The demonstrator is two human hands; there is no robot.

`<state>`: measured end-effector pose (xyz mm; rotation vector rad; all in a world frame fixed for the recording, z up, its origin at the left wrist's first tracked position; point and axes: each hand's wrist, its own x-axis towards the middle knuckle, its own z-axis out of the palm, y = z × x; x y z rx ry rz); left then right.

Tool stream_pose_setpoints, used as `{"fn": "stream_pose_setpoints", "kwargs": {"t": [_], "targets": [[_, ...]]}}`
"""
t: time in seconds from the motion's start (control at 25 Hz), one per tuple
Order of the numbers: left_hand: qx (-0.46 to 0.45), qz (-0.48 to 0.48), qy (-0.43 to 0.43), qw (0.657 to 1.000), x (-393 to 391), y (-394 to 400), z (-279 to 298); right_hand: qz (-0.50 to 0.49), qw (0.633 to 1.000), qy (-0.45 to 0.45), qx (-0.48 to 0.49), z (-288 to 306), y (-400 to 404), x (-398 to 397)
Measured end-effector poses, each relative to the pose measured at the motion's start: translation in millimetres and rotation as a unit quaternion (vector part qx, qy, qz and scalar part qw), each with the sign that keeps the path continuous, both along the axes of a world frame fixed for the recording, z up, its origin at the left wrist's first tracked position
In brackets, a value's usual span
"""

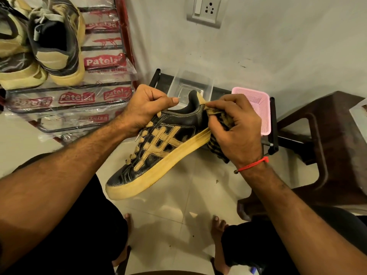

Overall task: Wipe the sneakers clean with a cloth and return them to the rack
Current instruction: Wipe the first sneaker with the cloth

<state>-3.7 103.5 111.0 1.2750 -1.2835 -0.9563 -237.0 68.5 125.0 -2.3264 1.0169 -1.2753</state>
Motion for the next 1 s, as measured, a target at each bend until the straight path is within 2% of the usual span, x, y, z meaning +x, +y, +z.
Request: {"fn": "stream_pose_setpoints", "kwargs": {"t": [0.08, 0.12, 0.24, 0.32, 0.48, 0.68, 0.84, 1.0], "targets": [[-0.002, 0.003, -0.019, 1.000, -3, 0, 1, 0.035, 0.999, 0.002, 0.006, -3, 11, 7], [0.000, 0.004, -0.029, 1.000, -5, 0, 1, 0.084, 0.996, 0.014, 0.018, -4, 17, 10], [0.014, 0.013, -0.046, 0.999, -6, -2, 0, 0.258, 0.961, 0.078, 0.069, -8, 32, 19], [0.033, 0.042, -0.052, 0.997, -5, -4, 3, 0.298, 0.945, 0.087, 0.100, -8, 35, 21], [0.143, 0.137, -0.075, 0.977, 2, -3, 21, 0.212, 0.960, 0.018, 0.184, -2, 23, 14], [0.250, 0.124, -0.090, 0.956, 5, 7, 32, 0.150, 0.929, -0.013, 0.337, -9, 23, 19], [0.258, 0.105, -0.138, 0.950, -5, 9, 35, 0.105, 0.912, -0.065, 0.390, -22, 24, 20], [0.202, 0.081, -0.185, 0.958, -14, 8, 34, 0.102, 0.939, 0.025, 0.328, -26, 21, 15]]}}
